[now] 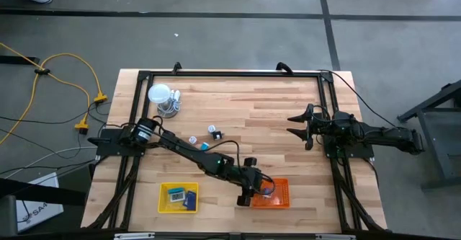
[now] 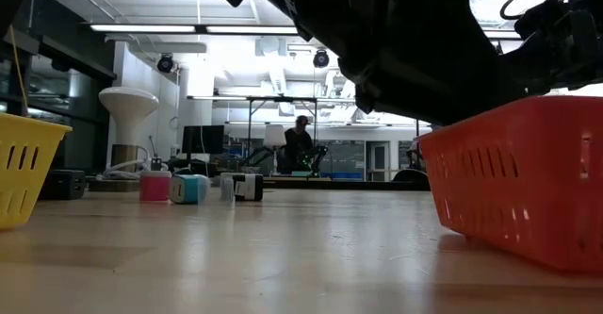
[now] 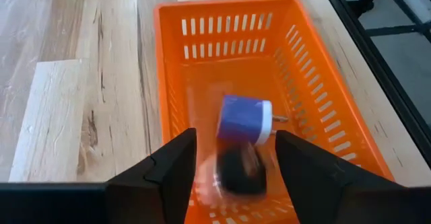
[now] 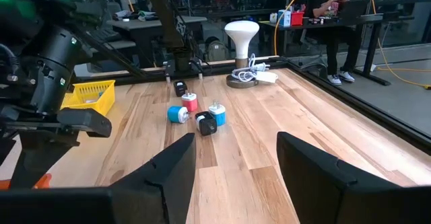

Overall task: Pick & Place Office items
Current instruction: Put the white charger adapter into the orange bin, then put the right black charger adapter into the orange bin

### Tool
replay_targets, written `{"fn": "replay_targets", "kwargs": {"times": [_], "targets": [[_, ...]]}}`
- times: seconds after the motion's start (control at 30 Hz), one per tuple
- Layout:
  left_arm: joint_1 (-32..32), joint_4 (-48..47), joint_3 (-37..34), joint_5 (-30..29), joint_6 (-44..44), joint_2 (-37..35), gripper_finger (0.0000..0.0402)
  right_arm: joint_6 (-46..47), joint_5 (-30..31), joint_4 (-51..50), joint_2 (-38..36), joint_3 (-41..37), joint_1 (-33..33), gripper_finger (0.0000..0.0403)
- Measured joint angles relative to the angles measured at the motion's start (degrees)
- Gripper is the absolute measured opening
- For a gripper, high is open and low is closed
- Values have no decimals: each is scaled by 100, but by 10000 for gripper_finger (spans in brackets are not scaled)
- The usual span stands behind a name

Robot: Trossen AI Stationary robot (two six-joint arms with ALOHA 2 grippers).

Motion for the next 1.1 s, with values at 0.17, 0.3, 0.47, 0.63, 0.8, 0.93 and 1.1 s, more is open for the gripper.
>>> {"fn": "replay_targets", "kwargs": {"times": [0.17,0.3,0.47,0.63,0.8,0.93,1.1], "targets": [[0,-2,0,0,1,0,203,0,0,0,0,1,0,195],[0,5,0,2,2,0,204,0,0,0,0,0,0,195],[0,8,-1,0,3,0,204,0,0,0,0,1,2,195],[0,9,-2,2,4,-2,205,-1,0,-2,2,1,0,195],[0,9,-2,0,4,-2,205,0,0,-2,1,1,1,195],[0,7,-2,-37,-3,-2,205,0,0,-2,0,-1,0,195],[49,-16,-2,-3,-51,-16,205,0,0,-3,1,0,1,195]]}}
